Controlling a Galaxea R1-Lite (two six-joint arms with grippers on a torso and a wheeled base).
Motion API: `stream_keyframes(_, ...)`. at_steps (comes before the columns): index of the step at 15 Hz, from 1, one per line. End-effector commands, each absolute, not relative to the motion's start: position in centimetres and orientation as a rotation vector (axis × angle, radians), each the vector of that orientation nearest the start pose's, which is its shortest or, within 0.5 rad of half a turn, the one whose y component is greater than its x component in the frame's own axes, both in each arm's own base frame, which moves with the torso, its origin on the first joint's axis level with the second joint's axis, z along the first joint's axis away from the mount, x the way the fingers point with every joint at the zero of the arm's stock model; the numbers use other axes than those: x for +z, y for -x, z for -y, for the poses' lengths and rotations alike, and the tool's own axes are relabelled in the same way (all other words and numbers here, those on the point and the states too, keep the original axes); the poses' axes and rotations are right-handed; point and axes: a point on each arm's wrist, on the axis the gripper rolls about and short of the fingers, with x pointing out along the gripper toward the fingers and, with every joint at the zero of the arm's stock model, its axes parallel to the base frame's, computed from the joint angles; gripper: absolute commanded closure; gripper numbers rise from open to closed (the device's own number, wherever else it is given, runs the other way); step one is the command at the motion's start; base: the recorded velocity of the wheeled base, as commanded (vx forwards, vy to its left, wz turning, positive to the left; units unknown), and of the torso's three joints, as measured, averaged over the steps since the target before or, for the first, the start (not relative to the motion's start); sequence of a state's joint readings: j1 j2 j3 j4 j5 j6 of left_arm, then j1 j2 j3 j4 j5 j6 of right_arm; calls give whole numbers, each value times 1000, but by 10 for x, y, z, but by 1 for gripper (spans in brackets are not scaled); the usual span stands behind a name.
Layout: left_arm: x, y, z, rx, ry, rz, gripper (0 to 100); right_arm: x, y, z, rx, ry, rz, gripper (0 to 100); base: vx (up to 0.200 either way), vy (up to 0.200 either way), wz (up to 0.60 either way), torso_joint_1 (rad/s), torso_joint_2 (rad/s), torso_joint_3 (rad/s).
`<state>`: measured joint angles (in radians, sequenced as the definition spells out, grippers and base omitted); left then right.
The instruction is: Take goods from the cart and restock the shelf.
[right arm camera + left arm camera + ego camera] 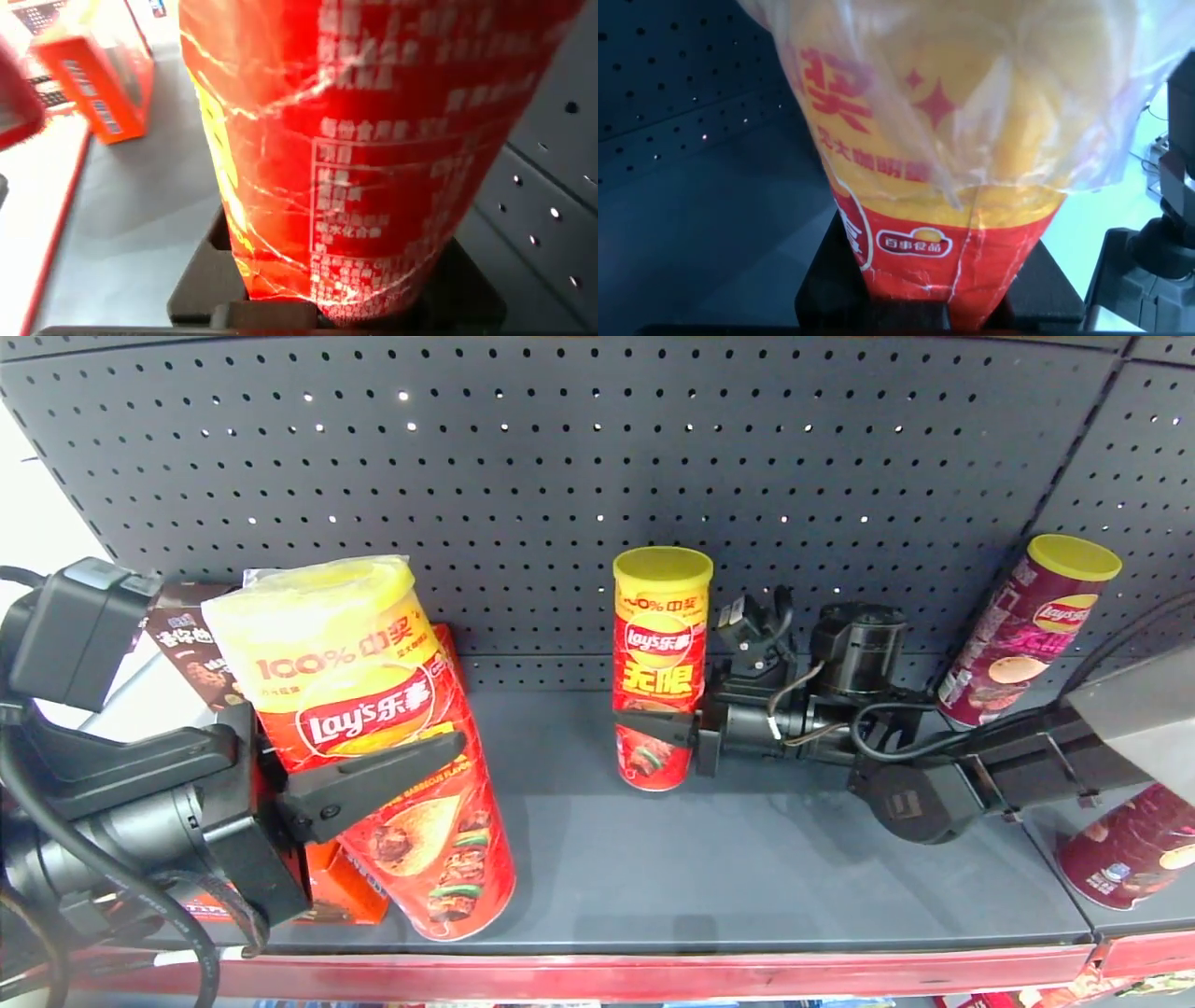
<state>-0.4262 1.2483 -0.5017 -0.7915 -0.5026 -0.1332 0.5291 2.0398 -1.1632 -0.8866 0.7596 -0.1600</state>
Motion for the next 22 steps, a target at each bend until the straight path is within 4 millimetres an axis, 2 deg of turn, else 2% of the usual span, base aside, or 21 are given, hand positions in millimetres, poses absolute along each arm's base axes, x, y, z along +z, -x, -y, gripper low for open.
stream_keyframes(1, 227, -163, 84, -922, 122, -11, 100, 208, -297, -191, 1269, 148, 142, 100, 0, 0, 0, 0, 0, 0)
stream_keyframes(3, 227, -163, 84, -921, 122, -11, 100, 208, -267, -176, 1243, 154, 154, 100, 0, 0, 0, 0, 0, 0)
stream_keyframes(5, 227, -164, 84, -919, 122, -9, 100, 195, -244, -167, 1248, 154, 159, 100, 0, 0, 0, 0, 0, 0)
stream_keyframes(9, 226, -165, 82, -908, 122, -13, 100, 159, -220, -163, 1222, 145, 143, 100, 0, 0, 0, 0, 0, 0)
stream_keyframes(10, 226, -165, 82, -908, 122, -13, 100, 158, -220, -163, 1222, 145, 141, 100, 0, 0, 0, 0, 0, 0)
stream_keyframes(11, 226, -165, 82, -908, 122, -13, 100, 147, -220, -165, 1231, 143, 129, 100, 0, 0, 0, 0, 0, 0)
stream_keyframes(14, 226, -165, 82, -905, 122, -14, 100, 131, -229, -172, 1238, 143, 122, 100, 0, 0, 0, 0, 0, 0)
stream_keyframes(22, 225, -165, 82, -905, 122, -19, 100, 121, -235, -173, 1240, 146, 92, 100, 0, 0, 0, 0, 0, 0)
